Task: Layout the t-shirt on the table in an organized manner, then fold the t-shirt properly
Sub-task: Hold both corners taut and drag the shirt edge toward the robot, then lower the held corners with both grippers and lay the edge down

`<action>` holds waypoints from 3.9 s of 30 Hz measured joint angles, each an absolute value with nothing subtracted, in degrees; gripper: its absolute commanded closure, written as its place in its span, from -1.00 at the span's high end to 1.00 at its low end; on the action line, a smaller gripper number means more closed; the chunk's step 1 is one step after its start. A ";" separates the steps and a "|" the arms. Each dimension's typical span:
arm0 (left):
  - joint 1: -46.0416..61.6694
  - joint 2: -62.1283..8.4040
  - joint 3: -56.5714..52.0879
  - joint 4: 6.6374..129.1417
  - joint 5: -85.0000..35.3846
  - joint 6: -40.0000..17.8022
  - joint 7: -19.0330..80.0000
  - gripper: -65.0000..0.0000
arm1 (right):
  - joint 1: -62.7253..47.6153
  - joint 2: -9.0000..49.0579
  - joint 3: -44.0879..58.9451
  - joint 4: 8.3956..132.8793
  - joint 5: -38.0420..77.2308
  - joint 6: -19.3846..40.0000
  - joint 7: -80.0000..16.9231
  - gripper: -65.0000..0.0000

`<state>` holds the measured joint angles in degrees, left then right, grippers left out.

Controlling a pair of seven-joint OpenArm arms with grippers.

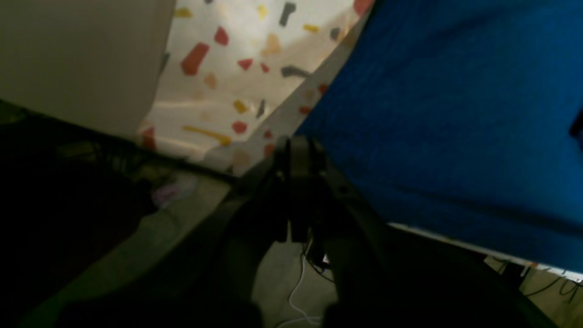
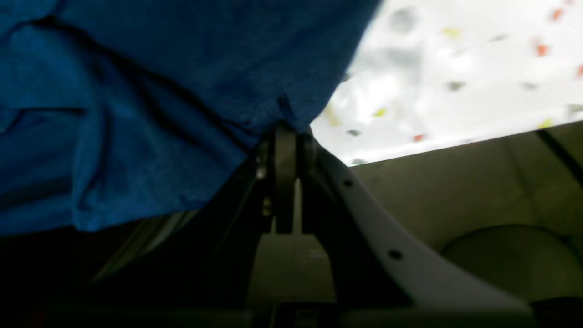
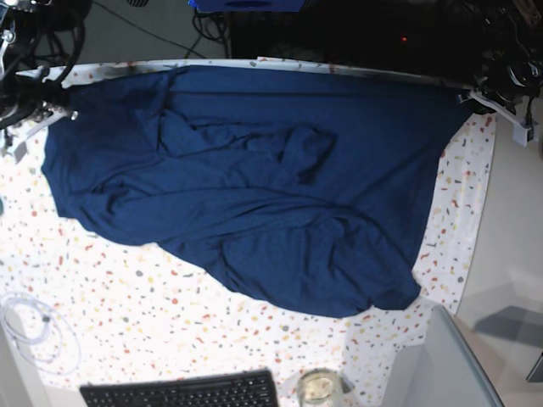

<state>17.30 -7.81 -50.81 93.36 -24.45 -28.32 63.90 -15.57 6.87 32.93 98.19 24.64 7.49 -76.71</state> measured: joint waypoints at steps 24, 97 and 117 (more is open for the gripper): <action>11.20 -7.70 -50.59 91.68 -23.88 -27.79 64.95 -1.00 | -11.75 6.42 32.82 99.15 23.97 7.49 -77.41 -0.99; -4.29 -7.90 -44.58 72.71 -18.44 -23.97 59.33 -1.00 | 2.48 11.03 25.28 78.96 23.73 3.81 -67.46 -0.95; -1.41 -8.47 -50.89 78.61 -29.32 -23.81 55.29 0.62 | -12.38 7.31 29.85 100.57 23.90 10.92 -53.01 0.06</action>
